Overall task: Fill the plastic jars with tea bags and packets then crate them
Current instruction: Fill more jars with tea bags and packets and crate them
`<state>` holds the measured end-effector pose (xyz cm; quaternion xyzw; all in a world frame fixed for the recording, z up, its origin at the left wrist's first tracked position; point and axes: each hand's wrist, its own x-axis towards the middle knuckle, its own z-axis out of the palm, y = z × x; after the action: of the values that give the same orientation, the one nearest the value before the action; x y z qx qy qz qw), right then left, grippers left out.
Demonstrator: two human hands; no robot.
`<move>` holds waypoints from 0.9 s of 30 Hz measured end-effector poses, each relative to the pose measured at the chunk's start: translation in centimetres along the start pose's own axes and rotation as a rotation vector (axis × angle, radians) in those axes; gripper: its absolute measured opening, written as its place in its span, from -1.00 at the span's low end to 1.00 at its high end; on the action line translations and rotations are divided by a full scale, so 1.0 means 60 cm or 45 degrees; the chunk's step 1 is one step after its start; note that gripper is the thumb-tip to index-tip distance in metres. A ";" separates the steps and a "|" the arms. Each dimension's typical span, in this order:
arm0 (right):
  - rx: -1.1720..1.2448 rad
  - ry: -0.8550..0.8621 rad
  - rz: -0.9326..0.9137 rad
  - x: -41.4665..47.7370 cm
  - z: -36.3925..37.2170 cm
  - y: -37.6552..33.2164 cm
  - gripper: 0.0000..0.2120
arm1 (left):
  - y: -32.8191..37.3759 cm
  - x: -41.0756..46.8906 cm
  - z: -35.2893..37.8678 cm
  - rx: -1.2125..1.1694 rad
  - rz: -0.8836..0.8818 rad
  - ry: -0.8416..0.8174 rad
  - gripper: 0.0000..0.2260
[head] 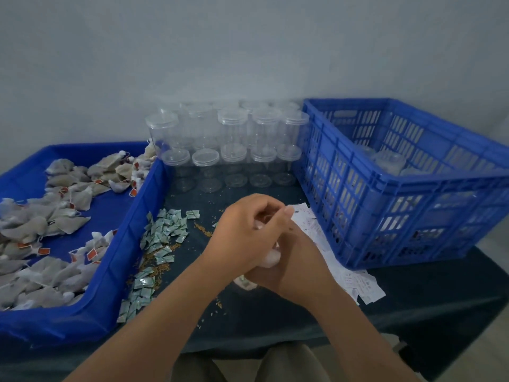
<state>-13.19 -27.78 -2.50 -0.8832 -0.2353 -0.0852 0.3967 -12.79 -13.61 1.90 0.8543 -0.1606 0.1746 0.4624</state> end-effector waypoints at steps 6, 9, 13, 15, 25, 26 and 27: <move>0.069 0.340 -0.077 -0.022 -0.203 -0.036 -0.37 | 0.085 0.077 -0.011 -0.190 0.236 -0.097 -0.73; -0.098 0.620 -0.081 -0.020 -0.303 -0.030 -0.35 | 0.091 0.130 0.016 -0.052 0.134 -0.046 -0.72; -0.187 0.876 0.034 0.027 -0.405 0.004 -0.28 | 0.112 0.191 0.090 0.345 0.295 -0.249 -0.74; -0.272 0.843 0.117 0.062 -0.441 0.026 -0.23 | 0.126 0.219 0.134 0.388 0.432 -0.305 -0.69; -0.540 0.511 0.528 0.262 -0.497 0.198 0.01 | 0.103 0.275 0.246 0.014 0.694 -0.130 -0.64; -0.602 0.465 0.551 0.288 -0.496 0.208 -0.05 | 0.102 0.276 0.251 -0.021 0.691 -0.115 -0.65; -0.701 0.404 0.564 0.315 -0.491 0.216 -0.10 | 0.101 0.276 0.254 -0.050 0.688 -0.102 -0.65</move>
<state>10.65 -50.47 15.08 -0.9619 0.0572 -0.1930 0.1849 1.57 -31.54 5.92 0.7775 -0.4042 0.2546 0.4090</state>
